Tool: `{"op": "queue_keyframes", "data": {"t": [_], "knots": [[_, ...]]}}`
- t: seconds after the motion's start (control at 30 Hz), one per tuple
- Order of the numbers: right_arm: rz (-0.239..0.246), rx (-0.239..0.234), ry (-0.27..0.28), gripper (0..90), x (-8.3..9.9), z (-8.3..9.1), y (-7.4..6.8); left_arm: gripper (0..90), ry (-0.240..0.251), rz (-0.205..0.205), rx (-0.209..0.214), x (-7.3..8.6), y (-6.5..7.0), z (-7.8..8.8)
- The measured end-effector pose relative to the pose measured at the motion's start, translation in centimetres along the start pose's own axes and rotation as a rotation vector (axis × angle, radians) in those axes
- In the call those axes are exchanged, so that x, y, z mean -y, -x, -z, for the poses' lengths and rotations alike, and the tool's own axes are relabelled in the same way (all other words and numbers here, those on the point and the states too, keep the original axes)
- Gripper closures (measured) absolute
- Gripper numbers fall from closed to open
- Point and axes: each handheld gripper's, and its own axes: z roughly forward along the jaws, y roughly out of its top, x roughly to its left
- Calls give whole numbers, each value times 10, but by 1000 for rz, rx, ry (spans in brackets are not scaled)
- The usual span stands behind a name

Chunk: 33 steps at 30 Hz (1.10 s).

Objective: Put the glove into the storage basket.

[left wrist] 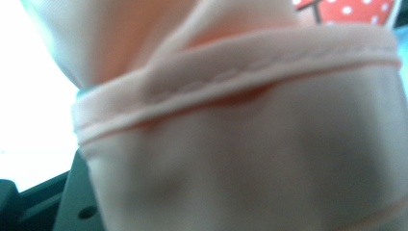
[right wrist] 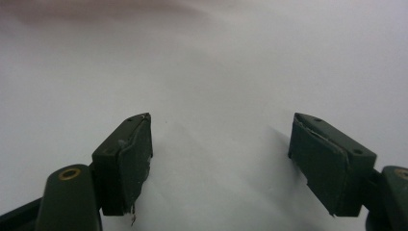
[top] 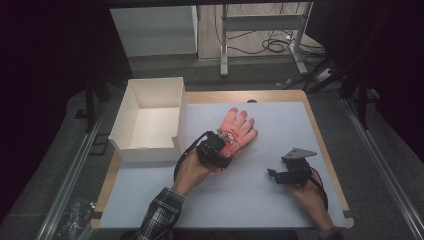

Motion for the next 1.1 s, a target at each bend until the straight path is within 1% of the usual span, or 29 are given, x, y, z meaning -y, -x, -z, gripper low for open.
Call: {"op": "queue_keyframes", "data": {"t": [0.17,0.3,0.33,0.4,0.53,0.6,0.67,0.8,0.93,1.1], "knots": [[0,0,0,236,0,0,0,371,9,21,-17,-9,-7,7],[0,0,0,236,0,0,0,370,19,42,-21,-16,-13,12],[1,1,1,236,0,0,0,370,15,37,-22,-18,-15,13],[0,-1,-1,236,0,0,0,370,19,47,-28,-21,-17,16],[-1,-2,0,236,0,0,0,370,19,52,-36,-28,-21,22],[-1,-2,0,236,0,0,0,370,25,63,-40,-31,-23,25],[-1,-2,0,236,0,0,0,369,14,57,-44,-35,-27,29],[1,-2,0,236,0,0,0,368,22,81,-48,-42,-34,38],[1,-2,1,236,0,0,0,367,18,97,-58,-50,-42,47],[0,-3,3,236,0,0,0,366,21,116,-84,-58,-53,59]]}}
